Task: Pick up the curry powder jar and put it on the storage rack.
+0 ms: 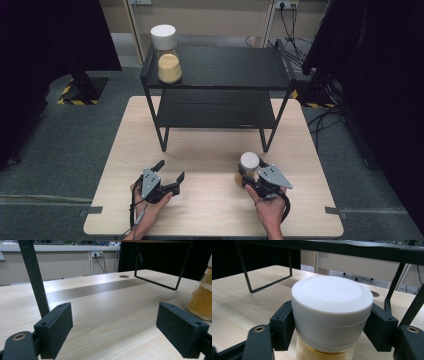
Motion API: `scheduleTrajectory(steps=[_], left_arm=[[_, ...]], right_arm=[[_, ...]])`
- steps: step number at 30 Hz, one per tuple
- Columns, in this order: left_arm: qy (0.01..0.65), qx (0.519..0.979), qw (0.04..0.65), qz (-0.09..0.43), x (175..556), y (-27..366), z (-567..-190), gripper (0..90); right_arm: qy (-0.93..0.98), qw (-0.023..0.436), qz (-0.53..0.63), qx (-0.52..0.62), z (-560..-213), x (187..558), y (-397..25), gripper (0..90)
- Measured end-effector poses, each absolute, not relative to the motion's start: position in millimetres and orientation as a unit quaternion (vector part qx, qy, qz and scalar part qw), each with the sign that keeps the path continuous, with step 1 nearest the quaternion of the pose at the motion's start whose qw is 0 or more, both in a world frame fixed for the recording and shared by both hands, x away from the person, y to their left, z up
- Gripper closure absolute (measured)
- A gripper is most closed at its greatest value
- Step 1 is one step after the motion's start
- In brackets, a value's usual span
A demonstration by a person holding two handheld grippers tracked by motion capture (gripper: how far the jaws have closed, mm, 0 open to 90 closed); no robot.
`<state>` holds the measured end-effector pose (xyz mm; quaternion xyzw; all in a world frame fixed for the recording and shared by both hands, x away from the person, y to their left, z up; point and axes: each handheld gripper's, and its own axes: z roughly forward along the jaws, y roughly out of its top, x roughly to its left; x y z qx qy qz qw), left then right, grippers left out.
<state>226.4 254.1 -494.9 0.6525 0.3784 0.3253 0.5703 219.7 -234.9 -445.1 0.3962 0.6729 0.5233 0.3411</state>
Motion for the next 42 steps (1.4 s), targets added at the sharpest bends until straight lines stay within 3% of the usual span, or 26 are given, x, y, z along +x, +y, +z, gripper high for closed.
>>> scheduleTrajectory(steps=[18,42], left_arm=[[0.379,0.652,0.57,0.326,226.2,253.6,-494.9,13.4],[0.379,0.653,0.569,0.326,225.7,253.3,-494.8,13.5]], right_arm=[[0.653,0.359,0.533,0.401,-446.5,205.6,-228.2,33.9],[0.597,0.404,0.576,0.385,-403.3,198.5,-230.1,34.0]])
